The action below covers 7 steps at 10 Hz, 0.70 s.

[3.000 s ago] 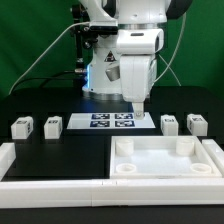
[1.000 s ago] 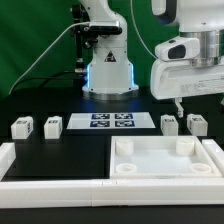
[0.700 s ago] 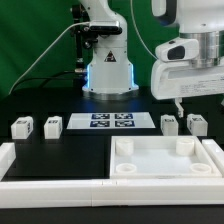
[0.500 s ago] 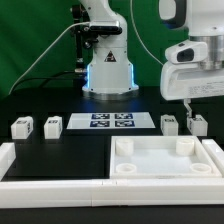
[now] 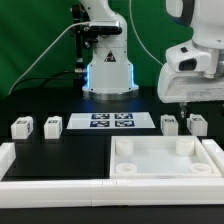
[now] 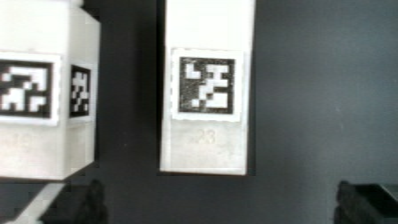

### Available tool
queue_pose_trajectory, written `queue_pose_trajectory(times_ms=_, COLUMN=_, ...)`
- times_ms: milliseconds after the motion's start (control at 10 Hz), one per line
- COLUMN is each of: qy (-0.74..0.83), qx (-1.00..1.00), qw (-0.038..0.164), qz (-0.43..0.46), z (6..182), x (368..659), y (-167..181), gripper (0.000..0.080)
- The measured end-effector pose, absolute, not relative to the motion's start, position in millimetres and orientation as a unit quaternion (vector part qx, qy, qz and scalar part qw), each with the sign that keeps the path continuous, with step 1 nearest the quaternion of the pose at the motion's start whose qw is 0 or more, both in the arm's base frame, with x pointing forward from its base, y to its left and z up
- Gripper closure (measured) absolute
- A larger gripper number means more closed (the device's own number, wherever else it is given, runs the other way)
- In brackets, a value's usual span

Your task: Assemble one leg

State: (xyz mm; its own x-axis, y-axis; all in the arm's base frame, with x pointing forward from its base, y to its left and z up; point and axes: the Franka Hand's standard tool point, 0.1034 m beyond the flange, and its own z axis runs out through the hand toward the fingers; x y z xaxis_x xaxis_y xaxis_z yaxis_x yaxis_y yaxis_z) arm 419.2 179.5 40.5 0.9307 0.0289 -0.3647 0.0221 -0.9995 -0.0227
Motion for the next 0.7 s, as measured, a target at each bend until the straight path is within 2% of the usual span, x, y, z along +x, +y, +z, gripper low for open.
queue_pose_trajectory(times_ms=300, qy=-0.014, qx=-0.948, qw=-0.008, qz=0.317, z=37.6, x=416.4, y=174.3, gripper=0.0151)
queue_pose_trajectory(times_ms=700, qy=-0.004, qx=-0.95, qw=-0.009, qz=0.314, z=31.8, x=415.9, y=174.2, gripper=0.0151)
